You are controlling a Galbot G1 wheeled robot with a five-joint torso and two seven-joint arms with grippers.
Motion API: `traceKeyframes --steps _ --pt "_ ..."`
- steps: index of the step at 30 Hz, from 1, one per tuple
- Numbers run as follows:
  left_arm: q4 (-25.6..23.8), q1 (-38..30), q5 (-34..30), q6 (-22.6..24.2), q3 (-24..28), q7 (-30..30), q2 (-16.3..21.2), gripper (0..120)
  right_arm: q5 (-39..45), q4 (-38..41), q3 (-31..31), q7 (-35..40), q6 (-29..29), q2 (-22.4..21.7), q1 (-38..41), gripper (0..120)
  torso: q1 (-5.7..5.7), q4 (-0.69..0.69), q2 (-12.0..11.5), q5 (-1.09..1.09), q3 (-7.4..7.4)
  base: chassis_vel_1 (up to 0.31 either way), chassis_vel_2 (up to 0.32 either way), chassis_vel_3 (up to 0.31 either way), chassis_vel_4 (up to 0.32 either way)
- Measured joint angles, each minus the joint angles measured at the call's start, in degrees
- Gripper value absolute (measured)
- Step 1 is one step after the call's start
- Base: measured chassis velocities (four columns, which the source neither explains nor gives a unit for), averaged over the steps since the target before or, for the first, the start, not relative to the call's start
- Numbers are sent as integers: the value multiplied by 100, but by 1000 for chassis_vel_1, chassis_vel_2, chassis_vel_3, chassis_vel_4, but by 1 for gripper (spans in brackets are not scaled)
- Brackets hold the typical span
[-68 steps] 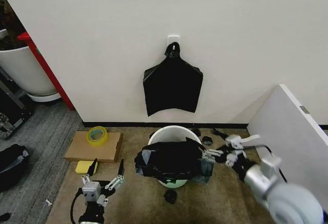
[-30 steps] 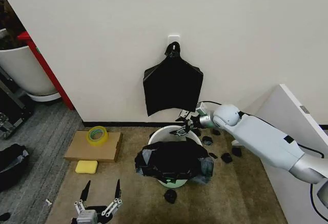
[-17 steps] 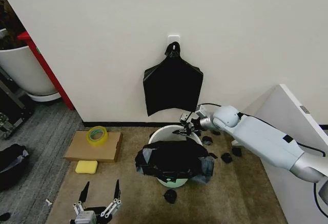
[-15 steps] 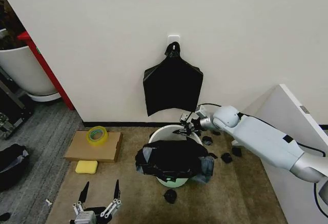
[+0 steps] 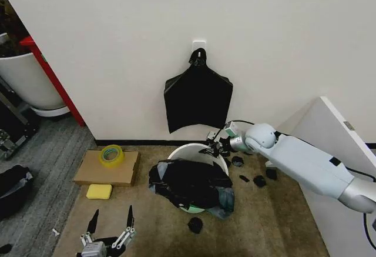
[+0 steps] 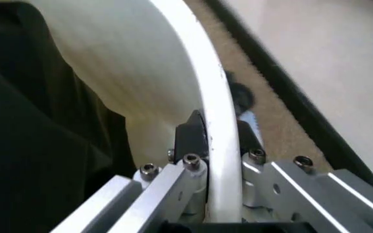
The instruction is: Place the garbage bag over the trash bin.
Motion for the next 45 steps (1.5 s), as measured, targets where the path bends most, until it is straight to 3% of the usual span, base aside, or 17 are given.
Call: traceKeyframes --steps 4,10,20,23,28,33,39,45 --pt "-13 -22 -8 16 1 -2 13 99 832 320 599 1003 -371 -55 -481 0 0 -1 0 1 0 0 0 0 0" --pt "-68 -64 -28 110 43 -3 62 99 1528 795 1319 1795 -661 -162 -1114 0 0 1 0 0 0 0 0 0 0" --pt "-193 -119 -29 222 123 11 181 99 1787 1631 2670 2888 -902 -440 -2401 0 0 0 0 0 0 0 0 0 0" --pt "-193 -163 -24 238 174 11 216 99 2109 1945 3157 3561 -922 -431 -2905 0 0 -1 0 1 0 0 0 0 0" --pt "-197 -186 -4 246 224 -1 241 99 2604 2405 3526 4660 -988 -299 -3354 0 0 0 0 0 0 0 0 0 0" --pt "-245 -156 11 244 239 -22 268 99 2979 3044 3679 6138 -726 137 -3890 0 0 1 0 0 0 0 0 0 0" --pt "-303 -119 -12 247 176 -44 293 99 2707 3419 3761 6815 -58 620 -4525 0 0 0 0 0 0 0 0 0 0" --pt "-305 -85 -36 257 147 -43 323 99 2358 3482 3786 7146 208 946 -4879 0 0 0 0 -1 0 0 0 0 0"
